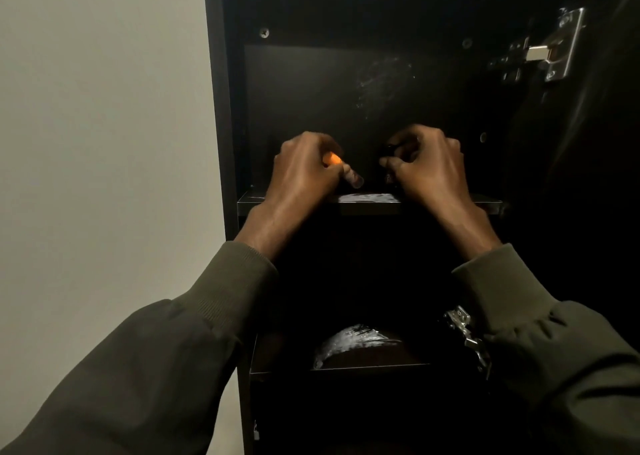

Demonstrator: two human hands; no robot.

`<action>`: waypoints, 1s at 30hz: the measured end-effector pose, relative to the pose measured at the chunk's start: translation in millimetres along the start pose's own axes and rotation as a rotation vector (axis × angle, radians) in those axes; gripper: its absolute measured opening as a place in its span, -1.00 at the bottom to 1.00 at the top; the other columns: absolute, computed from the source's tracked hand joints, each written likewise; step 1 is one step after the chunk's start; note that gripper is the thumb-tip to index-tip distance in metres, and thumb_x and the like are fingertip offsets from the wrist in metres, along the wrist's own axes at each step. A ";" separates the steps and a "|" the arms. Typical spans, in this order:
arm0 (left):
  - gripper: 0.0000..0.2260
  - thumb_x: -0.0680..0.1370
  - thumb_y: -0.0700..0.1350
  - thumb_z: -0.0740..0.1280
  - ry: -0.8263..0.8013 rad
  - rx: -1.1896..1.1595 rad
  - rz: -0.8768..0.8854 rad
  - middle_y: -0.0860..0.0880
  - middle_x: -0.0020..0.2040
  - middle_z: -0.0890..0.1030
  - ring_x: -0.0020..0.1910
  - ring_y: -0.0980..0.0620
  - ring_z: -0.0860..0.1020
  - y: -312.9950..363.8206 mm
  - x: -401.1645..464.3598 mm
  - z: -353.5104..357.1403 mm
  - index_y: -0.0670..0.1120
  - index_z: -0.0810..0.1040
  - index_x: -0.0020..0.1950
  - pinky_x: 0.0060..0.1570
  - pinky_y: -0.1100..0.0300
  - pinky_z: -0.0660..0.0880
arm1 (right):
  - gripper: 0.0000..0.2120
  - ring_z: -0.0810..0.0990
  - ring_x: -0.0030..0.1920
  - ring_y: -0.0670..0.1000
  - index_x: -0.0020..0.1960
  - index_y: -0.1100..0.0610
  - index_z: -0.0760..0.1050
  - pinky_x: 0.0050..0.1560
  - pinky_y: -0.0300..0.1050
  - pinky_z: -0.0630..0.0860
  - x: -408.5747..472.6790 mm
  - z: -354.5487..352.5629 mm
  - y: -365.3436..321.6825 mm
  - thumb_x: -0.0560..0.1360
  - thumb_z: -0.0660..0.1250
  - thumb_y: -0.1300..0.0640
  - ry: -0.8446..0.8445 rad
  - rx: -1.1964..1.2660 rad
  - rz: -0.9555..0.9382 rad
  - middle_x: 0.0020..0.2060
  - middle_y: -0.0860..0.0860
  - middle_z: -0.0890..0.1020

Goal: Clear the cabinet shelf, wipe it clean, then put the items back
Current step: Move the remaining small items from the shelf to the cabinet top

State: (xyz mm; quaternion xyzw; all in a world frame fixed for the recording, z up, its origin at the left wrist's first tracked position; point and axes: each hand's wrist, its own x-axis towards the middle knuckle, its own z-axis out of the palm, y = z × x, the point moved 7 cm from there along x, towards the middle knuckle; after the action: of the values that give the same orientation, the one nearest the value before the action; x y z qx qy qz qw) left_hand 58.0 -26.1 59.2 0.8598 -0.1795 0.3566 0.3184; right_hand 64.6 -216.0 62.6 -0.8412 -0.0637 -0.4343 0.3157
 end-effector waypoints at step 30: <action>-0.68 0.49 -0.21 0.44 -0.200 -0.569 -0.163 0.02 0.13 0.63 0.11 0.08 0.62 -62.3 -237.6 48.4 -0.10 0.58 0.24 0.11 0.16 0.58 | -0.77 0.66 0.00 -0.09 0.07 0.09 0.61 -0.01 -0.21 0.60 -248.5 50.5 16.4 0.43 0.51 0.20 -0.474 0.571 0.112 -0.05 -0.06 0.67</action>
State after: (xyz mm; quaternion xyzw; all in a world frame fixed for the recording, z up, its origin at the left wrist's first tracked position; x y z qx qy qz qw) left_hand -46.4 6.2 -166.1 0.7784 -0.2332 0.1791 0.5546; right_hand -47.1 -157.9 -158.1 -0.7986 -0.2075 -0.1741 0.5374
